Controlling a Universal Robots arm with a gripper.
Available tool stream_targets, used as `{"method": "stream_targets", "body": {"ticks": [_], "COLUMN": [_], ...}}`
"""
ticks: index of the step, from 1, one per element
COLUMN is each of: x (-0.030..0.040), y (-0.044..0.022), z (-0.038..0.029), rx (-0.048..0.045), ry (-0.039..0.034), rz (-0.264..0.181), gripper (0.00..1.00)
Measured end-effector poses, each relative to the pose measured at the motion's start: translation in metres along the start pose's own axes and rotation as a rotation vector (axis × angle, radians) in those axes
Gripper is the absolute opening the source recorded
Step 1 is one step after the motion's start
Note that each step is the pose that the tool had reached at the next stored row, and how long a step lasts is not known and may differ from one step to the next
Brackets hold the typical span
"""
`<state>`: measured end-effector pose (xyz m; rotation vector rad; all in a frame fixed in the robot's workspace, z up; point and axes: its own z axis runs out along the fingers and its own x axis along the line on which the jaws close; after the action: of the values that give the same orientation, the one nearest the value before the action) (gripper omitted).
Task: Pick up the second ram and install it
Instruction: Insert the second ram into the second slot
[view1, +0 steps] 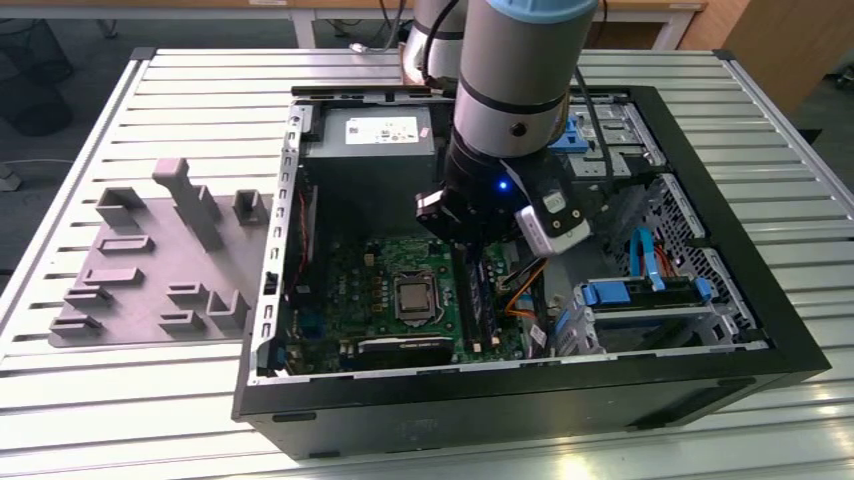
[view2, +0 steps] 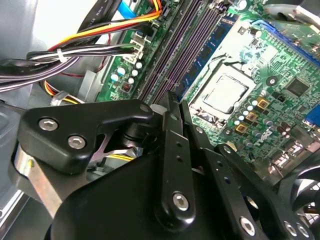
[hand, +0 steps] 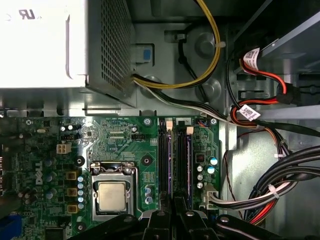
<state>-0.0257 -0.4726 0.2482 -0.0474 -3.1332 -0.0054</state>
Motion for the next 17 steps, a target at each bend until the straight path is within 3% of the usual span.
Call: {"method": "stream_targets", "body": {"ticks": [5, 17], "x": [-0.0005, -0.0024], "y": [0.0000, -0.0021], "z": [0.0005, 0.0110], "rx": [-0.0001, 0.0002], "ry": [-0.0001, 0.0005], "rz": [0.000, -0.006], "gripper": [0.14, 0.14]}}
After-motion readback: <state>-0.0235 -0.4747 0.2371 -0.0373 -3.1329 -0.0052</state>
